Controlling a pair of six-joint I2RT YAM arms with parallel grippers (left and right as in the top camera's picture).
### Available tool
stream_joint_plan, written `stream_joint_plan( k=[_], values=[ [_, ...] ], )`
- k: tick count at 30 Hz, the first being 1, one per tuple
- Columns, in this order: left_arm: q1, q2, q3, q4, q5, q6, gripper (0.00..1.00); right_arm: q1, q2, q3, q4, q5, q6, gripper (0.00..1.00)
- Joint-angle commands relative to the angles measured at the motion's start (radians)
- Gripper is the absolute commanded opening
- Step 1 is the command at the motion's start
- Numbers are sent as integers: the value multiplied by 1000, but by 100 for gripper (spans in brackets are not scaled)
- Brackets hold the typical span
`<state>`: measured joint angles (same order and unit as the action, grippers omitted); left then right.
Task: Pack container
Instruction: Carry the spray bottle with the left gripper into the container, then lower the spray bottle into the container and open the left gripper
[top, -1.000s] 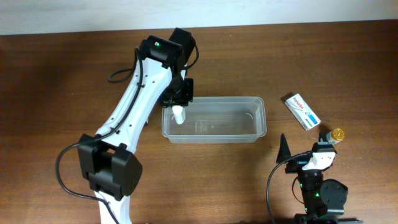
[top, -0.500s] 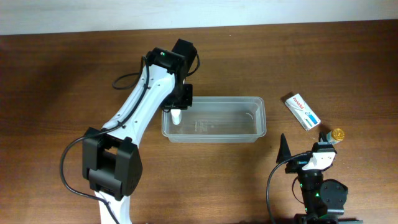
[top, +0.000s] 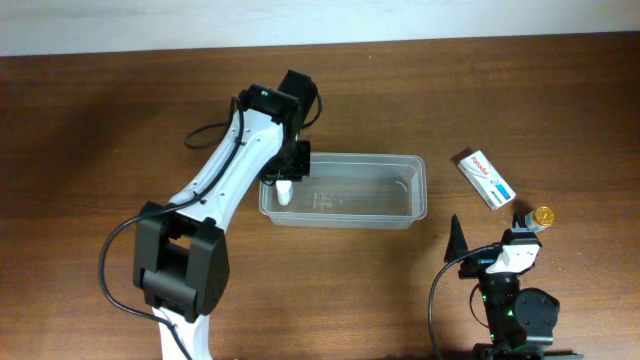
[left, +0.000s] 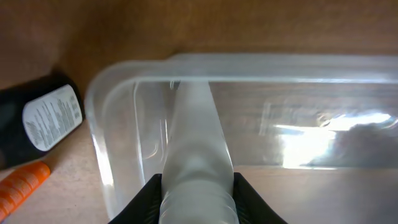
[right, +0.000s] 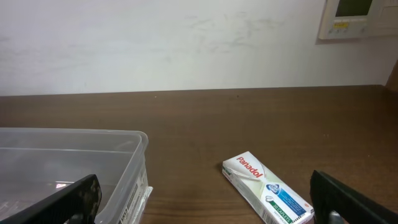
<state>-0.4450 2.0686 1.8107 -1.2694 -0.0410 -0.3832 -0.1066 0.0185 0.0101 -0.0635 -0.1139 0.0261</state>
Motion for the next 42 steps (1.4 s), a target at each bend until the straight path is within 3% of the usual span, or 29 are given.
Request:
stream_joint_plan(
  k=[1, 6, 9, 13, 15, 25, 36, 42],
  values=[
    [-6, -8, -4, 10, 7, -9, 0, 2, -3, -5, -6, 5, 8, 98],
    [-6, -8, -4, 10, 7, -9, 1, 2, -3, -5, -6, 5, 8, 98],
    [-6, -8, -4, 10, 7, -9, 15, 2, -3, -5, -6, 5, 8, 98],
    [-6, -8, -4, 8, 7, -9, 18, 2, -3, -5, -6, 5, 8, 98],
    [-6, -8, -4, 8, 7, -9, 27, 2, -3, -5, -6, 5, 8, 98],
    [-6, -8, -4, 5, 7, -9, 36, 2, -3, -5, -6, 5, 8, 98],
    [-6, -8, -4, 5, 7, -9, 38, 2, -3, -5, -6, 5, 8, 98],
    [-5, -8, 10, 9, -16, -5, 50, 2, -3, -5, -6, 5, 8, 98]
  ],
)
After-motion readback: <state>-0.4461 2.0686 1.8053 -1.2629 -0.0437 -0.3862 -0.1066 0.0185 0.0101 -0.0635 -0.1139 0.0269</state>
